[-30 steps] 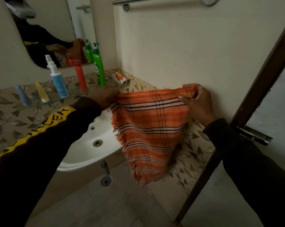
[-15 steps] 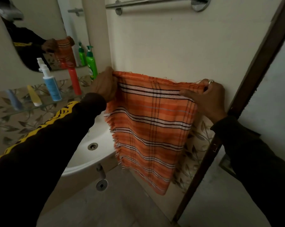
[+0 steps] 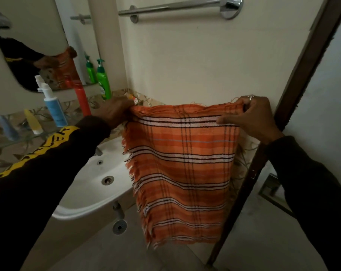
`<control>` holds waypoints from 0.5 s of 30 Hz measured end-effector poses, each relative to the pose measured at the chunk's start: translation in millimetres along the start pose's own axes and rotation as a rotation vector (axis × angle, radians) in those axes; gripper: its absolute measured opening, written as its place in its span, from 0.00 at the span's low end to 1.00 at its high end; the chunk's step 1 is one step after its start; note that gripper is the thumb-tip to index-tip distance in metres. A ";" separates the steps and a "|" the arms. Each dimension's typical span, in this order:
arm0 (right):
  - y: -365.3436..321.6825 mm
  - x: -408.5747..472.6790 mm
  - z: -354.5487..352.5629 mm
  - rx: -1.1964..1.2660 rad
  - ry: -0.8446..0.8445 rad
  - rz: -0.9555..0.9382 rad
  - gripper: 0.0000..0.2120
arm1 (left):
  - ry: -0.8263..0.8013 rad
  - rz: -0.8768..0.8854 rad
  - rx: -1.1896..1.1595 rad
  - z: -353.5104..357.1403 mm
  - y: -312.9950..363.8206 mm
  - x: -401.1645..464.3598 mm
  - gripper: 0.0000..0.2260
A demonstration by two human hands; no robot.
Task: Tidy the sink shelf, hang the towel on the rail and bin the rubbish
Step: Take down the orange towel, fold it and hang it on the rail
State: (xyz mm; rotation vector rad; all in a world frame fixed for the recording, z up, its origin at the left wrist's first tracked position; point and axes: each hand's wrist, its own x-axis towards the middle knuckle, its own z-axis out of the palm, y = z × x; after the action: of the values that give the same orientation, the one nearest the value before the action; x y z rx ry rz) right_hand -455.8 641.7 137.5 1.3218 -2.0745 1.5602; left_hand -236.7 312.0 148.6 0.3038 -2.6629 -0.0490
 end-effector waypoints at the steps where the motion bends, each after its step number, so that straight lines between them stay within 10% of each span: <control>1: -2.8 0.6 -2.6 -0.001 -0.055 -0.001 0.21 | 0.018 0.014 0.002 0.9 -1.6 -1.2 0.11; 15: -44.0 0.8 -2.4 -0.151 0.033 -0.082 0.04 | 0.226 -0.028 0.119 -15.0 -22.2 21.9 0.11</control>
State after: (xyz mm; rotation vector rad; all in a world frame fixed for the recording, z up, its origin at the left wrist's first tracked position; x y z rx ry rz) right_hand -423.6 642.1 167.6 1.3009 -2.0468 1.3540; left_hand -244.6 285.8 169.8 0.3623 -2.4415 0.1278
